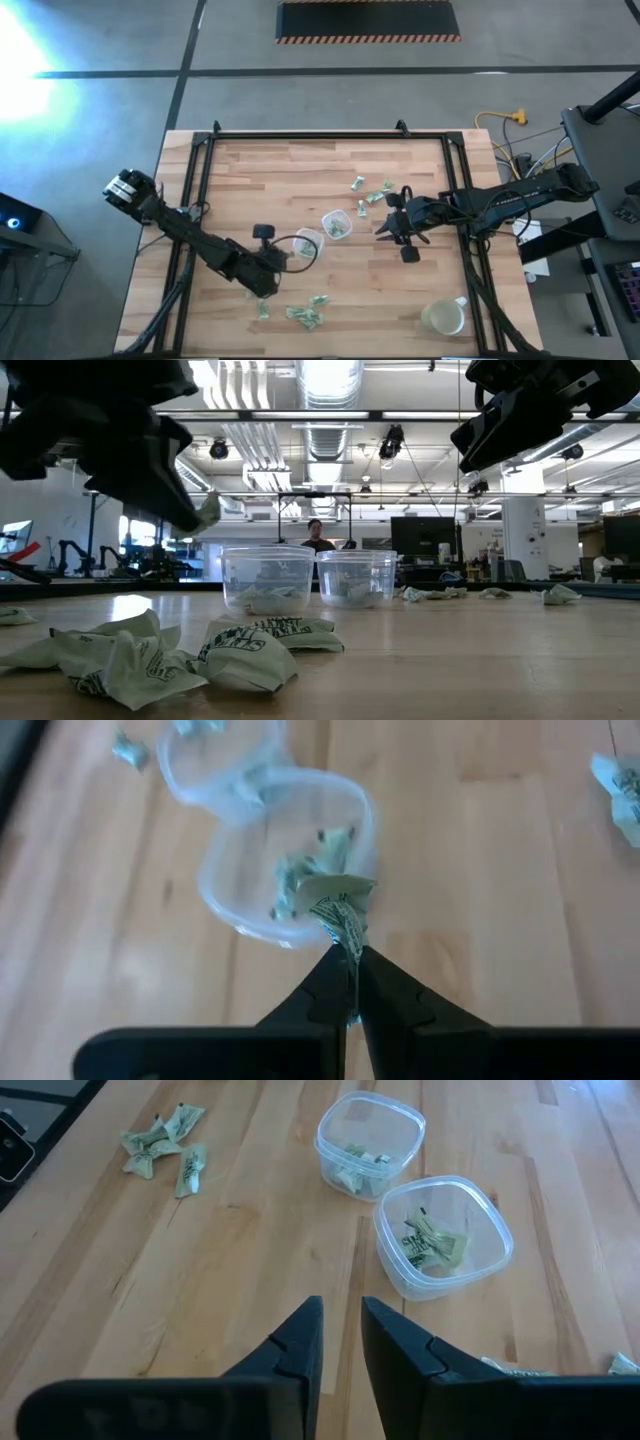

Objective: Pick and place items into bin
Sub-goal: Put the stevia packet into the left bin

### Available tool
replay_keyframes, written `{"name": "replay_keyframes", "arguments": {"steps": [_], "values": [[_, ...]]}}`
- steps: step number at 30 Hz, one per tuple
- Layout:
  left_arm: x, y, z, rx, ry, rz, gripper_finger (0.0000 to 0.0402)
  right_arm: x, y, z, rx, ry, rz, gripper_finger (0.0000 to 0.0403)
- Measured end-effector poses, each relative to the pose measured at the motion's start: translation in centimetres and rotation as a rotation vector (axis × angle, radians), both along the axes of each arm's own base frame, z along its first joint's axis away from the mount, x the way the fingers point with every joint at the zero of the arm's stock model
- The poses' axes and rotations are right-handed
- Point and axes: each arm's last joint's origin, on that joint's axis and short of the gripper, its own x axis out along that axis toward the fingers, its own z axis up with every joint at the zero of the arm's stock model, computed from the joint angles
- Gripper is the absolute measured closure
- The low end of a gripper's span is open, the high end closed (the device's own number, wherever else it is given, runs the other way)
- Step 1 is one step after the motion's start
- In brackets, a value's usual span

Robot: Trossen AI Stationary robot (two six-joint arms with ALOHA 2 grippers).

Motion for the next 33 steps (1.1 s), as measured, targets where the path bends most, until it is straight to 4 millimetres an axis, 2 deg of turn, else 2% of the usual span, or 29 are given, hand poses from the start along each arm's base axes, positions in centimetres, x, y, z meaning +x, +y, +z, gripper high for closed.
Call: {"name": "replay_keyframes", "arguments": {"steps": [7,12,18,29,33], "values": [[1.6,0.9,1.4,0.108,-0.066,-0.018,0.0395,0.0,0.0,0.0,0.000,0.000,0.000,0.0342],[3.2,2.3,2.2,0.165,-0.132,-0.050,0.0395,0.0,0.0,0.0,-0.001,0.000,0.000,0.0343],[4.2,4.4,2.0,0.056,-0.109,-0.079,0.0395,0.0,0.0,0.0,-0.005,-0.001,0.004,0.0346],[4.6,4.5,1.1,0.056,-0.076,-0.079,0.0394,0.0,0.0,-0.1,-0.006,0.001,0.004,0.0346],[4.6,4.5,0.9,0.059,-0.071,-0.078,0.0374,0.0,0.0,-0.1,-0.006,0.002,0.004,0.0346]]}}
